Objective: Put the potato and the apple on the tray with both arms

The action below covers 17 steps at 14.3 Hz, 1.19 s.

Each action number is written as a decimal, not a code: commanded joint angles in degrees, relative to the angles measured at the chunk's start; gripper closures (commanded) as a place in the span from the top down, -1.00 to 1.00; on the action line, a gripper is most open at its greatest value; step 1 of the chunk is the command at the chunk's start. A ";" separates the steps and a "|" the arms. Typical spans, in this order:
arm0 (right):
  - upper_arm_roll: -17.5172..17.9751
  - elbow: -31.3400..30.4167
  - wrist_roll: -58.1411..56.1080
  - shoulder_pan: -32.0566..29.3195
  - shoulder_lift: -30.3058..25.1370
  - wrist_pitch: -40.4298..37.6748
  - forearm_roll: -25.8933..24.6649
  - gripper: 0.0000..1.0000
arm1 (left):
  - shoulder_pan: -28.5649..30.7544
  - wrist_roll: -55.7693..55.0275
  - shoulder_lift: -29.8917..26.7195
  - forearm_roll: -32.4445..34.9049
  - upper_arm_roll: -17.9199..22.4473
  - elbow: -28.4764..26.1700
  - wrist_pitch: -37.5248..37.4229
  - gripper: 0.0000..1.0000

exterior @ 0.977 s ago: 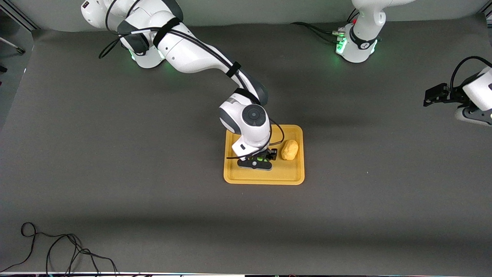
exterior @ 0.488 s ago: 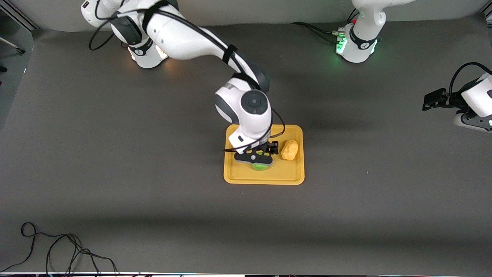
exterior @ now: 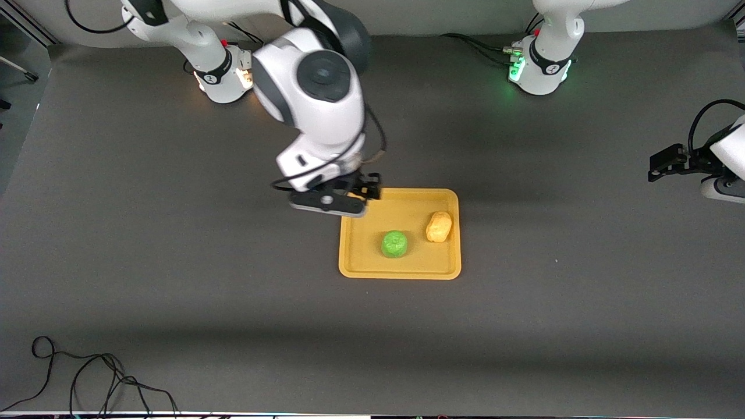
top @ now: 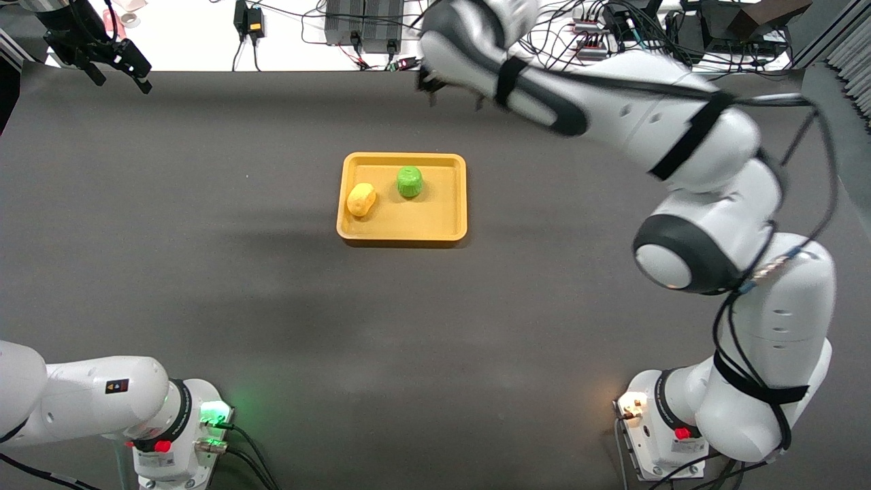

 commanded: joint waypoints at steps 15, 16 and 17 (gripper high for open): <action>2.21 -32.48 -44.48 -41.59 -29.26 3.40 4.77 1.00 | 0.19 -1.45 -3.08 0.73 -0.22 -7.19 4.62 0.99; 2.13 -32.05 -44.31 -41.24 -29.17 3.14 4.42 1.00 | 0.10 -1.54 -3.25 0.73 -0.22 -7.19 4.01 0.99; 2.12 -31.52 -44.31 -41.06 -29.09 2.96 4.33 1.00 | 0.19 -1.54 -3.69 0.73 -0.22 -7.19 3.65 0.99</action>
